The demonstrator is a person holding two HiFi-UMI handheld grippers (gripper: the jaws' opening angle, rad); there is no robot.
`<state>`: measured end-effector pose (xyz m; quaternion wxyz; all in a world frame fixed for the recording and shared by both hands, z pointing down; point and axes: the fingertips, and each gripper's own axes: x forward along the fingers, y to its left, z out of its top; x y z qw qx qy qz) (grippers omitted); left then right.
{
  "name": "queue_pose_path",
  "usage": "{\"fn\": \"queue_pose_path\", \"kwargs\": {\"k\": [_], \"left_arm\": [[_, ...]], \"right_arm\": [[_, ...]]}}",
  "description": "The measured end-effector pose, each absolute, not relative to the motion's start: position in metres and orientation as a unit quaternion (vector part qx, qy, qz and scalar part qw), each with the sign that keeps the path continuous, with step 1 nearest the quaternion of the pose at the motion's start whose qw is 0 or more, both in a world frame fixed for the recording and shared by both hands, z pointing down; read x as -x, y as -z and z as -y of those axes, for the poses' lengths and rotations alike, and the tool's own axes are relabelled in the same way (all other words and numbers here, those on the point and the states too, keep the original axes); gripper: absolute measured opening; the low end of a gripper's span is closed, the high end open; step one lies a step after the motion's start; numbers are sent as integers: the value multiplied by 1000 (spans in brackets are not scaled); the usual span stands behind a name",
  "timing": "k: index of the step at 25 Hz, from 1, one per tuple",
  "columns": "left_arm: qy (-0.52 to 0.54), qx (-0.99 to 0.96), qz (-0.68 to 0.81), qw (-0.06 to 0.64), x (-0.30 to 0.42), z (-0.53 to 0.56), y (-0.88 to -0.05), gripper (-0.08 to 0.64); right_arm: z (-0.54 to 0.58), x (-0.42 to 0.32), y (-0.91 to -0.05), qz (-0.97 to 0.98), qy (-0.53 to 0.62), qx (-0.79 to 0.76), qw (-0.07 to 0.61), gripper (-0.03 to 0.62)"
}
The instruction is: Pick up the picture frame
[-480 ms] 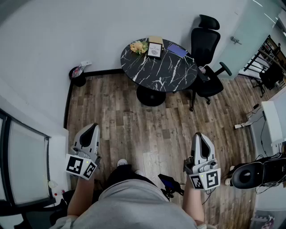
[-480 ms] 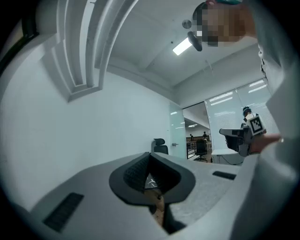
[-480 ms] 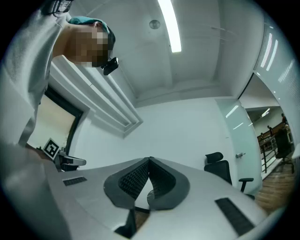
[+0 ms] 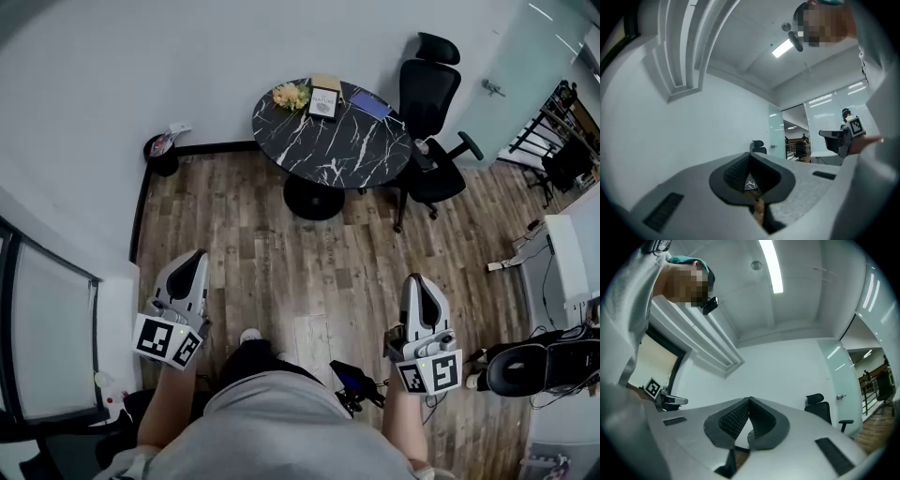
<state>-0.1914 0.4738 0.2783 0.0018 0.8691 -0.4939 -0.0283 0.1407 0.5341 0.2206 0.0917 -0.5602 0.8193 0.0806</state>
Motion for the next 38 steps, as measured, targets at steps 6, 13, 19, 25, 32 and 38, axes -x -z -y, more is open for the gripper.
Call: {"fn": "queue_pose_path", "kwargs": {"k": [6,13,19,25,32,38], "left_arm": [[26,-871,491,1,183,-474,-280,8],[18,-873,487,-2,174,-469,-282,8],[16,-873,488,0,170,-456,-284,8],[14,-872,488,4,172,-427,-292,8],[14,-880,476,6,170,-369,-296,8],[30,-887,460,13,169,-305,-287,8]], "right_arm": [[-537,-145,-220,-820,-83,559,90,25],[-535,-156,-223,-816,-75,566,92,25],[-522,-161,-226,-815,-58,568,104,25],[-493,-160,-233,-815,-52,568,102,26],[-441,-156,-241,-814,-40,572,93,26],[-388,-151,-238,-807,-36,583,92,26]]}}
